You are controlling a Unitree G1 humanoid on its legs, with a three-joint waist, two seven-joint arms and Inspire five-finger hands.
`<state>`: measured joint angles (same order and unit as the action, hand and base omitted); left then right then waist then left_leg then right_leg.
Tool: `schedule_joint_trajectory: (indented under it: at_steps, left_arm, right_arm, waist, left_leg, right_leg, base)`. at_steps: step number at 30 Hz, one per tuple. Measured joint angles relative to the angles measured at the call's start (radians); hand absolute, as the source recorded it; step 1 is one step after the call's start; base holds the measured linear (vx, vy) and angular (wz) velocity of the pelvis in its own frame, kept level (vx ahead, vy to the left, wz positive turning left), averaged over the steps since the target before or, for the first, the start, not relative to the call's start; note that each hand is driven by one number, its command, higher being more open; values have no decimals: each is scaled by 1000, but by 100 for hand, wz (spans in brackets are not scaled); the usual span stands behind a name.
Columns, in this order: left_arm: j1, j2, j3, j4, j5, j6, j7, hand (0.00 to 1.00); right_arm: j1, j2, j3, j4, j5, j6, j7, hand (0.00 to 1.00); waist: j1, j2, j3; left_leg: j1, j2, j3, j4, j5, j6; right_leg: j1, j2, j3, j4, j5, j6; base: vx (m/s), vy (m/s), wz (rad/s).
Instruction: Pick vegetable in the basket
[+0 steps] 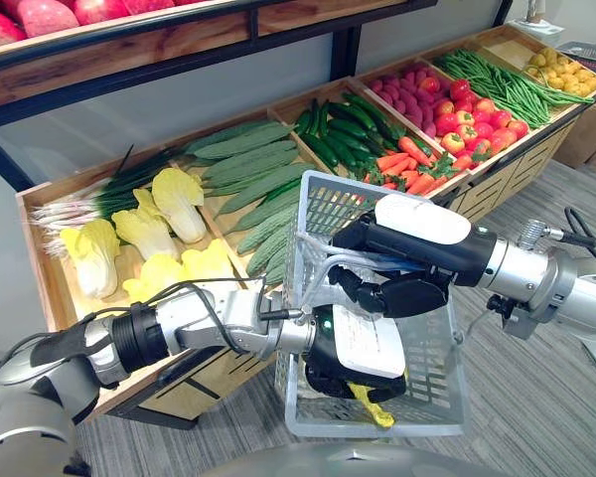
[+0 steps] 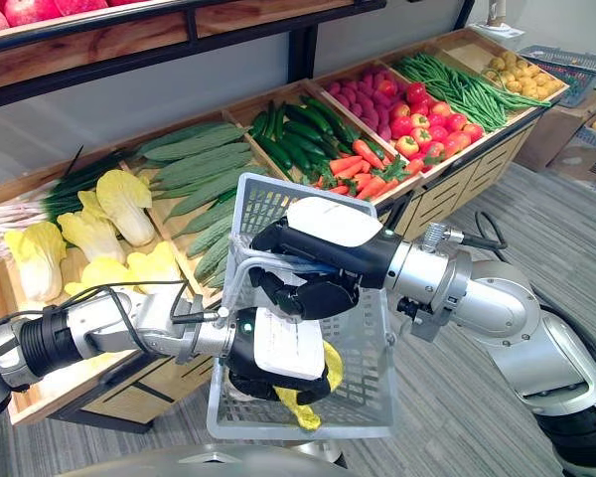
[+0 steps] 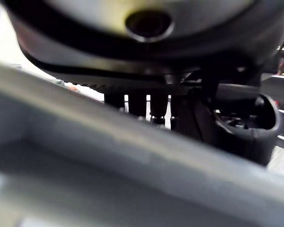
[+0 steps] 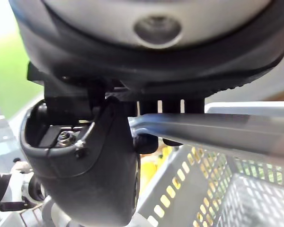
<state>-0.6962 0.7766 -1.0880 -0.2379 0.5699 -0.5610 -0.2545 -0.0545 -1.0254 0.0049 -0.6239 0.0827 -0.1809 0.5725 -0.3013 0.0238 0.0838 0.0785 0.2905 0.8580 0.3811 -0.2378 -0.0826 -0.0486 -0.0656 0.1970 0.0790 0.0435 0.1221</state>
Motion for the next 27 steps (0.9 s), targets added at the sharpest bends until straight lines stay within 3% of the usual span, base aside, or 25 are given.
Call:
schedule_joint_trajectory:
  at_steps: [12, 15, 17, 20, 22, 24, 27]
  left_arm:
    - [1, 14, 42, -91, -1, 17, -27, 100]
    - [1, 31, 114, -144, -10, 13, -45, 100]
    - [19, 27, 220, -225, -27, 9, -54, 100]
    - [42, -53, 516, -342, -223, 29, -41, 100]
    - [37, -118, 638, -384, -380, 66, -7, 100]
    - [37, -155, 690, -417, -534, 81, 3, 100]
    - [38, -189, 682, -452, -737, 95, -79, 100]
  right_arm:
    - [23, 37, -1, 24, 3, -1, 8, 0]
    - [23, 65, -49, 44, 21, 0, 1, 0]
    - [23, 74, -89, 86, 17, 3, -6, 0]
    - [48, 98, -100, 128, -2, 24, 9, 0]
    - [65, 113, -98, 145, -3, 26, 30, 0]
    - [66, 138, -99, 161, -21, 28, 39, 0]
    - [67, 168, -106, 213, -49, 29, 40, 0]
  waist:
    - [6, -1, -30]
    - [11, -1, -30]
    - [17, -2, -30]
    - [27, -3, -29]
    - [28, -4, -30]
    - [32, -8, -30]
    - [31, -22, -29]
  left_leg:
    - [-20, -3, -42, -6, 12, -3]
    - [-24, -4, -55, -5, 16, -1]
    - [-31, -4, -66, -3, 18, 3]
    - [-38, -4, -83, -3, 25, 10]
    - [-38, -5, -95, -4, 27, 11]
    - [-38, -7, -100, -9, 32, 11]
    - [-38, -21, -115, -26, 38, 6]
  right_leg:
    - [3, -2, -42, 6, -3, -3]
    - [6, -2, -53, 6, -4, -4]
    - [7, -2, -60, 6, -4, -5]
    - [14, -4, -75, 4, -4, -6]
    - [22, -5, -86, 4, -7, -9]
    - [23, -6, -91, 4, -7, -10]
    - [29, -16, -108, 3, -8, -10]
  base:
    - [-31, 23, 10]
    - [-21, 28, 11]
    - [-12, 30, 12]
    - [-3, 34, 14]
    - [0, 27, 18]
    - [-15, 33, 11]
    - [-29, 30, 15]
